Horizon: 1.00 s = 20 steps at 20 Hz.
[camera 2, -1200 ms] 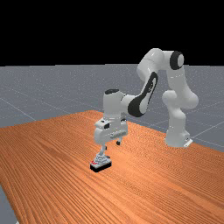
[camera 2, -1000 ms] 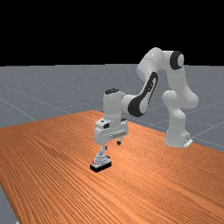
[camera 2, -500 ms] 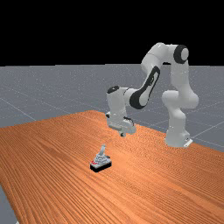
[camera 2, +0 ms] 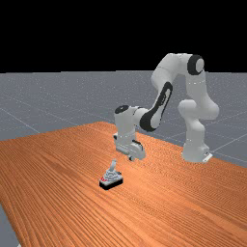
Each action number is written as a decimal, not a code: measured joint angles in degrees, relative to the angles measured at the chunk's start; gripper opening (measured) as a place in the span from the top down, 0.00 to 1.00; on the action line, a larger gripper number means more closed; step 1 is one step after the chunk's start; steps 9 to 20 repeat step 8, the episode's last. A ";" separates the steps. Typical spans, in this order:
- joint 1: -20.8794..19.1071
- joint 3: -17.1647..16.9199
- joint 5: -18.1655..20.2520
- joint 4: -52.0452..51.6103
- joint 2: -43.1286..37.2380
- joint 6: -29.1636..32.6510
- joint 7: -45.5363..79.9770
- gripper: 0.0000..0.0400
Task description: Turn on the trigger
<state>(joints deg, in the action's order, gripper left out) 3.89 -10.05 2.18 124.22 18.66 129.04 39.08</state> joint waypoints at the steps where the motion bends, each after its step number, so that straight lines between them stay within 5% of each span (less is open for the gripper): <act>1: -0.20 -0.07 0.12 -1.73 1.27 -0.12 0.04 1.00; 8: -1.78 -0.36 1.29 -19.17 11.20 -3.68 0.46 1.00; 20: -1.78 -0.36 1.29 -19.17 11.20 -3.68 0.46 1.00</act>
